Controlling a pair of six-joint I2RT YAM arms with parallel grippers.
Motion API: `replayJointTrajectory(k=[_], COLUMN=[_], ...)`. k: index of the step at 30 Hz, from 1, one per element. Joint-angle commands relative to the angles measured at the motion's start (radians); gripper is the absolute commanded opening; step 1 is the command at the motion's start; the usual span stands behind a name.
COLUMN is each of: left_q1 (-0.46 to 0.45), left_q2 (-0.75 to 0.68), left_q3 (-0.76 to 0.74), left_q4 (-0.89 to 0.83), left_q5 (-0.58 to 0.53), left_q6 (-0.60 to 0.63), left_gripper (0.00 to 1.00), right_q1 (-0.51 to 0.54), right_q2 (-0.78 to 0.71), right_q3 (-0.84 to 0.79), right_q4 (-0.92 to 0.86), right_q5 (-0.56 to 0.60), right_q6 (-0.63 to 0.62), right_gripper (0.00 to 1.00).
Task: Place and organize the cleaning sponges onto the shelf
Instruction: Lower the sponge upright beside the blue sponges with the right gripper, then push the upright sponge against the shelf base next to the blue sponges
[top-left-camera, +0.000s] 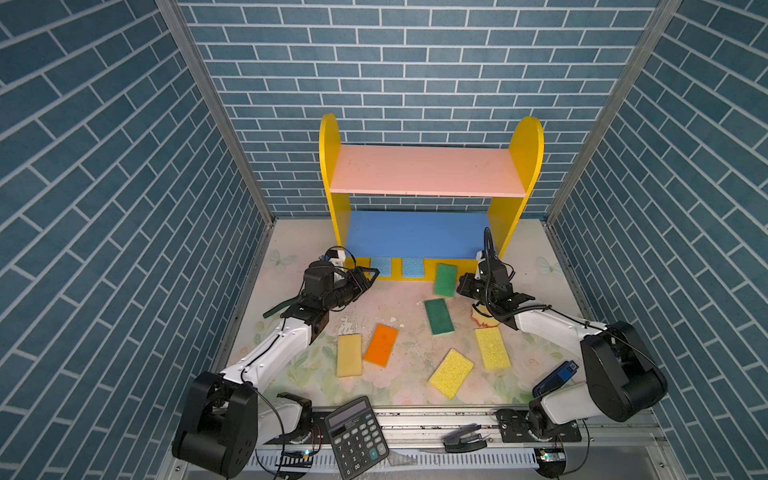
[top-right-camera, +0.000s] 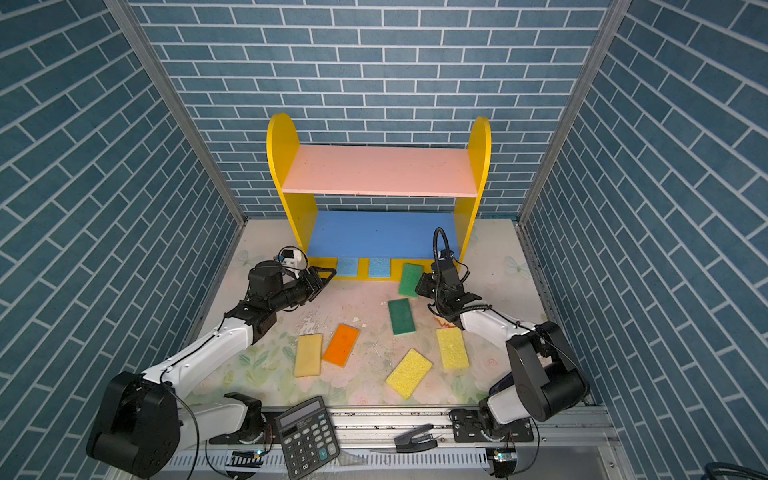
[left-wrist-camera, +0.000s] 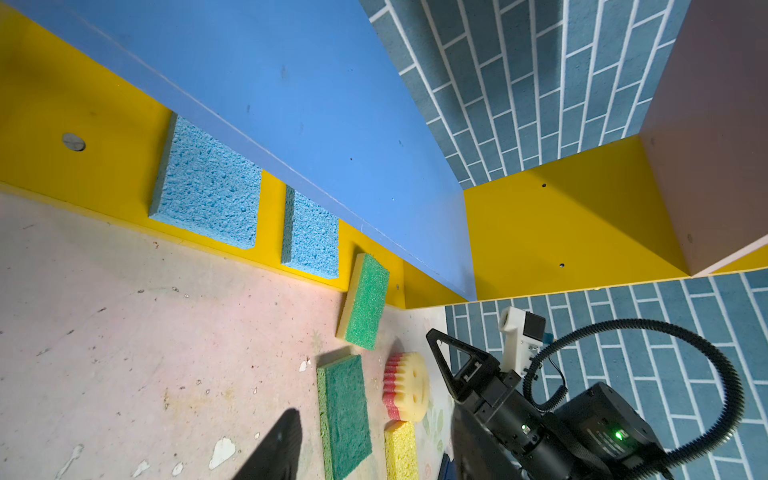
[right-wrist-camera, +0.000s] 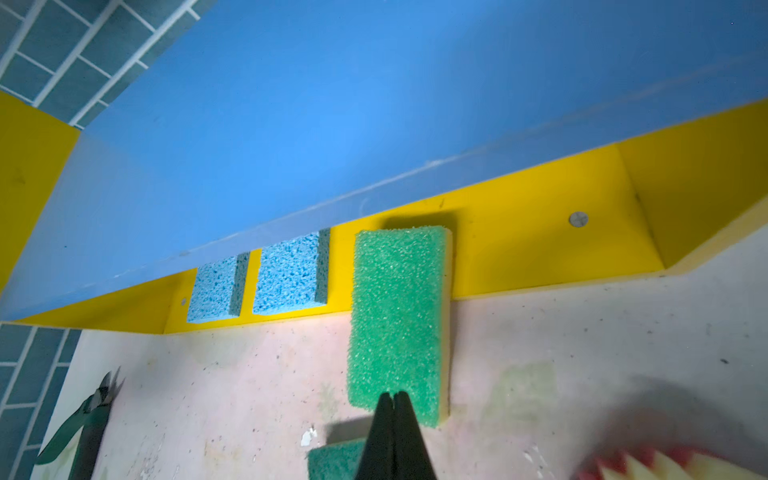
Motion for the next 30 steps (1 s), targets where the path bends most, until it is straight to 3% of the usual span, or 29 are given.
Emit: replayJointTrajectory(k=[1,11,18,30], left_q1=[-0.01,-0.012,-0.012,-0.012], left_q2=[0.015,-0.008,-0.005,0.013], left_q3=[0.003,-0.004,-0.005,0.007], left_q4=[0.044,0.019,0.019,0.036], left_q5=[0.014,0.008,0.006,0.014], left_q6=[-0.005,0.006,0.007,-0.003], left_gripper=[0.59,0.58,0.59,0.59], right_q1=[0.017,0.077,0.1,0.213], right_q2=[0.026,0.192,0.215,0.274], right_q3=[-0.029,0.037,0.005,0.041], right_q4=[-0.017,0.01,-0.042,-0.001], right_q5=[-0.041,-0.086,-0.019,-0.094], right_q6=[0.057,0.104,0.105,0.137], right_gripper=[0.0,0.0,0.0,0.0])
